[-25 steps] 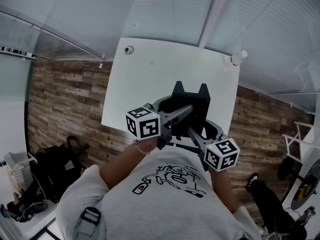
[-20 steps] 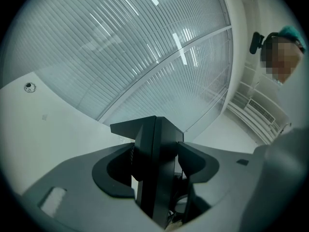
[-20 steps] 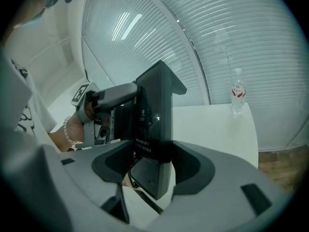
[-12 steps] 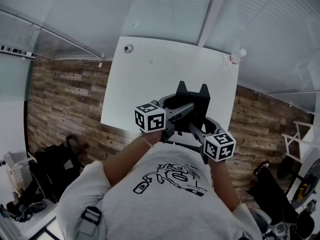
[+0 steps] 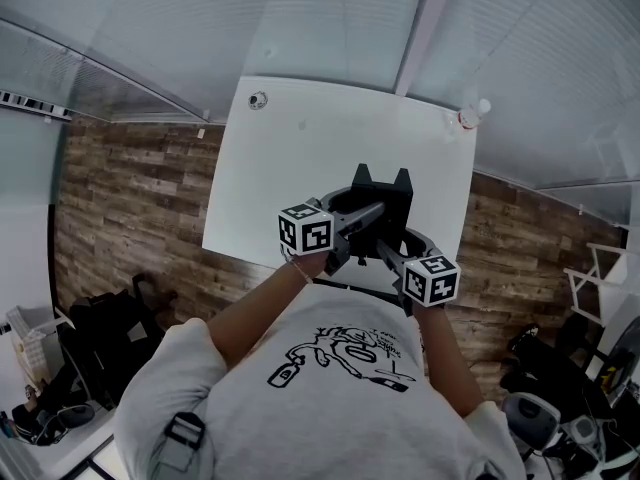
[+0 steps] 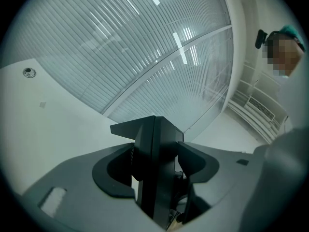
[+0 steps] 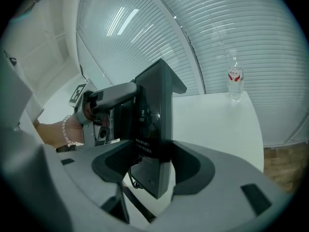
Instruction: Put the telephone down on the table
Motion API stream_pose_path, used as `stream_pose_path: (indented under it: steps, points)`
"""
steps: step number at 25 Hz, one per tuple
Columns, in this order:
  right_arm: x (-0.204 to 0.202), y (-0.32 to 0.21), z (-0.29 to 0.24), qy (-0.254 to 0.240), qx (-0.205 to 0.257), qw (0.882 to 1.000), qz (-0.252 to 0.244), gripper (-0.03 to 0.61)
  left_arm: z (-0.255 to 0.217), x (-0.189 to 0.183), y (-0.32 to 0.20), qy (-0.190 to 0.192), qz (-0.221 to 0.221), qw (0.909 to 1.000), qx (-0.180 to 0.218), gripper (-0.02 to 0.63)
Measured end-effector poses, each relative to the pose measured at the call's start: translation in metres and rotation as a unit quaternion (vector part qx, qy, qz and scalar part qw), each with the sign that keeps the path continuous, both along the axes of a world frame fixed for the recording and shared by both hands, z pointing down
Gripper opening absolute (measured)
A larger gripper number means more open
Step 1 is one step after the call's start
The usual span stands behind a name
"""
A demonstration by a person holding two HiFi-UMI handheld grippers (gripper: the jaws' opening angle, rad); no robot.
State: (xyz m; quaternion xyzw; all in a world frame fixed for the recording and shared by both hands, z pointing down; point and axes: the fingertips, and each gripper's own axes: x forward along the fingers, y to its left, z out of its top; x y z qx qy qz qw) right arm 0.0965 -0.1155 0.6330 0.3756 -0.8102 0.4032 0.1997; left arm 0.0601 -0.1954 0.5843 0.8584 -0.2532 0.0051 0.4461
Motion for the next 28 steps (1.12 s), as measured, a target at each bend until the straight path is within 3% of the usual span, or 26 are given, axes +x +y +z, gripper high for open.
stream_pose_path:
  steps: [15,28]
  points:
    - [0.003,-0.009,0.056,-0.021,-0.032,0.999,0.019,0.235,0.058,0.010,-0.012,-0.035,0.018,0.9992,-0.008,0.272]
    - [0.002,-0.006,0.103,-0.017,-0.050,0.998,0.027,0.235,0.110,0.009,-0.012,-0.033,0.006,0.9992,-0.020,0.272]
